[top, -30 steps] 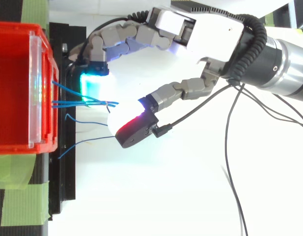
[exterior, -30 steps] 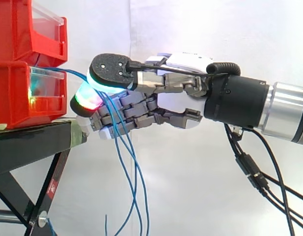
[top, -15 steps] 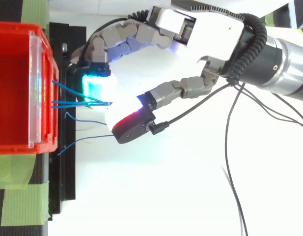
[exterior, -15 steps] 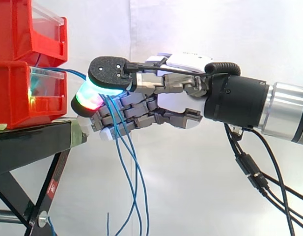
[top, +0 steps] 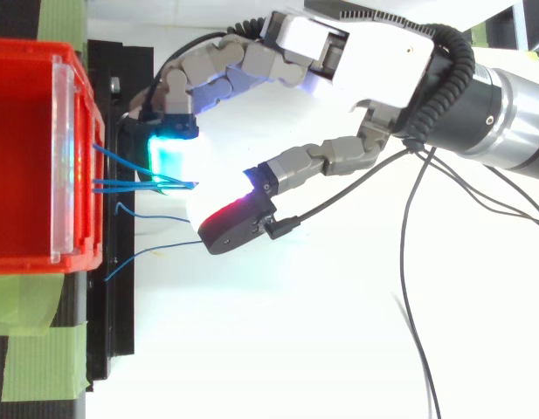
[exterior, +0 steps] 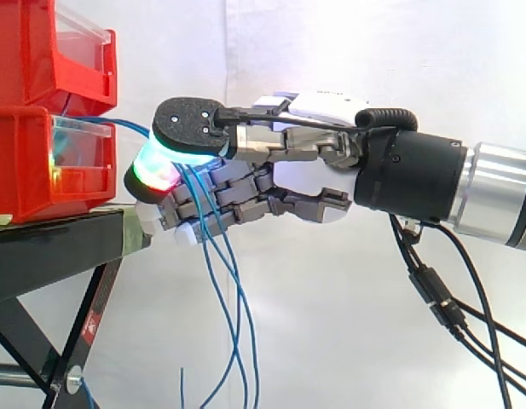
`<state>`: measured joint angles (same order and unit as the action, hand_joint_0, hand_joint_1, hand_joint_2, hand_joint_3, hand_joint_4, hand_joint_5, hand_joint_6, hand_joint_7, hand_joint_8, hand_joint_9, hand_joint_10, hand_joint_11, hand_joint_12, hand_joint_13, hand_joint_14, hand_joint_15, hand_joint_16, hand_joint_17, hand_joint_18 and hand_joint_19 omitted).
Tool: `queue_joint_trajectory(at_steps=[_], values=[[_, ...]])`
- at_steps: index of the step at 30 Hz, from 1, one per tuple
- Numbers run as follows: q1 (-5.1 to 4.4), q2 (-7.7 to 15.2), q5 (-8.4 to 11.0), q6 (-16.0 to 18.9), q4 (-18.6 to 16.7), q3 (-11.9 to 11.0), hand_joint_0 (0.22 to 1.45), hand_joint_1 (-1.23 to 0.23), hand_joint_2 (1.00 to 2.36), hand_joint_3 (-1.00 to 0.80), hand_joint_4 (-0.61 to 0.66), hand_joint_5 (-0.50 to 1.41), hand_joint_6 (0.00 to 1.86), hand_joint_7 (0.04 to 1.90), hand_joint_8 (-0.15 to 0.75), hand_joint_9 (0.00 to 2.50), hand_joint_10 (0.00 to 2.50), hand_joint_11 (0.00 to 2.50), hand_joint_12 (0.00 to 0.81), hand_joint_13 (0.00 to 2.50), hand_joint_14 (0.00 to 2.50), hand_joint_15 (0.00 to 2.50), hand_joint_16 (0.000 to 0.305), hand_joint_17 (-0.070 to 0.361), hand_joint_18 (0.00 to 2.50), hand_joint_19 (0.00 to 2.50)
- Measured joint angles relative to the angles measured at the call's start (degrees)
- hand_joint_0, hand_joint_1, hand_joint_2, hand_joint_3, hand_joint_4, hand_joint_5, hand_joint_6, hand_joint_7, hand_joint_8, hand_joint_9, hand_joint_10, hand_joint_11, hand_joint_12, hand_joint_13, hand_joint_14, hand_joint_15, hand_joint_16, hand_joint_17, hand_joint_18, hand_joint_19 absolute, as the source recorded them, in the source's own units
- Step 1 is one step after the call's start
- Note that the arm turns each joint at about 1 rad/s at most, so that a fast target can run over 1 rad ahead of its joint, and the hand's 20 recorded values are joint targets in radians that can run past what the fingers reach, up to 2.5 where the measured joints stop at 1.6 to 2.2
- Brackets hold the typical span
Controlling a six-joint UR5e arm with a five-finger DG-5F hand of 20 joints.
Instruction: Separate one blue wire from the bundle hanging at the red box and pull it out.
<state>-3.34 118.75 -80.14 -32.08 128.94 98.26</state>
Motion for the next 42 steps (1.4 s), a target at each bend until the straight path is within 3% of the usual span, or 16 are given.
queue_joint_trajectory(at_steps=[10,25,42], values=[[0.0,0.0,0.07,1.3,0.1,-0.2,0.59,-0.75,1.02,-0.21,0.01,-0.1,0.72,1.04,0.361,1.0,0.01,0.49,0.419,0.69,0.01,0.34,0.05,0.113,0.72,0.37],[-0.14,0.0,0.25,11.1,0.2,-0.4,0.6,-0.78,1.02,-0.17,-0.01,-0.1,0.74,1.01,0.36,1.06,0.02,0.53,0.424,0.76,0.01,0.38,0.048,0.109,0.75,0.38],[-0.26,0.0,0.07,11.7,2.9,-0.4,0.6,-0.82,1.03,-0.07,-0.04,-0.09,0.78,0.98,0.378,1.2,0.02,0.62,0.451,0.89,0.01,0.41,0.049,0.11,0.84,0.36]])
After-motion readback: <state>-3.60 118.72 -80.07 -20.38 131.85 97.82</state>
